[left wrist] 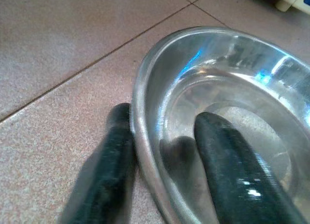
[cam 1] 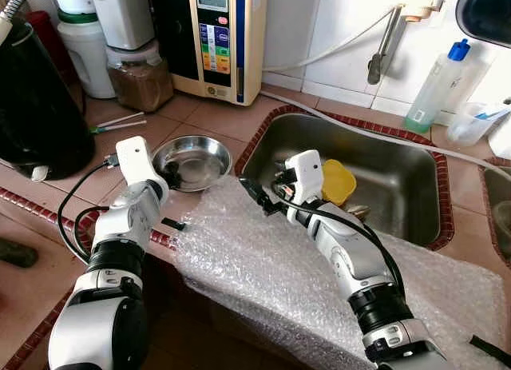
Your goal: Kitchen organization
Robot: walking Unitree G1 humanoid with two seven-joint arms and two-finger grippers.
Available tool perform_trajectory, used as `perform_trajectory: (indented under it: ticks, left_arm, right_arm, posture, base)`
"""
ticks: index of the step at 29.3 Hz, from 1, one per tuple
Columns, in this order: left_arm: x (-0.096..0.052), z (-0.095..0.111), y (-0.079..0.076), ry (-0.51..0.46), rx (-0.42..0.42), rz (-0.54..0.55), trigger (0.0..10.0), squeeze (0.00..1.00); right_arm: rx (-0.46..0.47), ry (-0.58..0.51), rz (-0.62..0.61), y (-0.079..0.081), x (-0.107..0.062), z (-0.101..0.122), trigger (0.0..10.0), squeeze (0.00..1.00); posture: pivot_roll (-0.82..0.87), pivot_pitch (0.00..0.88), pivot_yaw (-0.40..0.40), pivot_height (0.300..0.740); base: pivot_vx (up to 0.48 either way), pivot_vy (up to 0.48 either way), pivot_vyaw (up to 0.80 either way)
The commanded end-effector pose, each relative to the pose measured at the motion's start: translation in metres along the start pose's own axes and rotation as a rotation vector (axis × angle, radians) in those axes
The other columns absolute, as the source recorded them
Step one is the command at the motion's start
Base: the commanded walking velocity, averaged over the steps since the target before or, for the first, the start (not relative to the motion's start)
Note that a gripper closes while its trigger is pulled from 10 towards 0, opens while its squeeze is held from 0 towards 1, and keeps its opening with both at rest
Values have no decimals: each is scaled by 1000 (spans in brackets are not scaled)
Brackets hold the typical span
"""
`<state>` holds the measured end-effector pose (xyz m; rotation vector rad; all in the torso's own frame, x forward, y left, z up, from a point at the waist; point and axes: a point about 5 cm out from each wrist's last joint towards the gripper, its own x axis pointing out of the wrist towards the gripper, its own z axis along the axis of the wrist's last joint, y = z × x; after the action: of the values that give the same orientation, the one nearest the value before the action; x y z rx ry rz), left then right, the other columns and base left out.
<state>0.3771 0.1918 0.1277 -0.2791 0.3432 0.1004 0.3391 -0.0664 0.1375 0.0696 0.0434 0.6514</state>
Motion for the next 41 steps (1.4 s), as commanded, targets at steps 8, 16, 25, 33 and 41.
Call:
perform_trajectory:
  ticks: [8, 16, 25, 33, 41]
  left_arm:
    - [1, -2, 1, 10, 2, 2, 0, 0]
    - [0, -1, 2, -42, 3, 12, 0, 0]
    - [-2, 9, -3, -153, -104, 0, 0, 0]
    - [-8, 31, -16, -345, -174, -56, 0, 0]
    - [-18, 46, -30, -507, -160, -148, 0, 0]
  right_arm:
    - [-1, -6, -12, -4, 2, 2, 10000, 0]
    - [-6, -7, -10, -5, 3, 3, 10000, 0]
    - [-7, -5, -15, -7, 3, 4, 10000, 0]
    - [7, 5, 4, -3, 4, 2, 10000, 0]
    - [26, -96, -73, -12, 5, 17, 10000, 0]
  posture:
    - [77, 0, 31, 740]
    - [76, 0, 26, 740]
    - [72, 0, 15, 740]
    - [67, 0, 3, 740]
    - [68, 0, -2, 740]
  base:
    - [0, 0, 0]
    - [0, 0, 0]
    - [0, 0, 0]
    - [0, 0, 0]
    - [0, 0, 0]
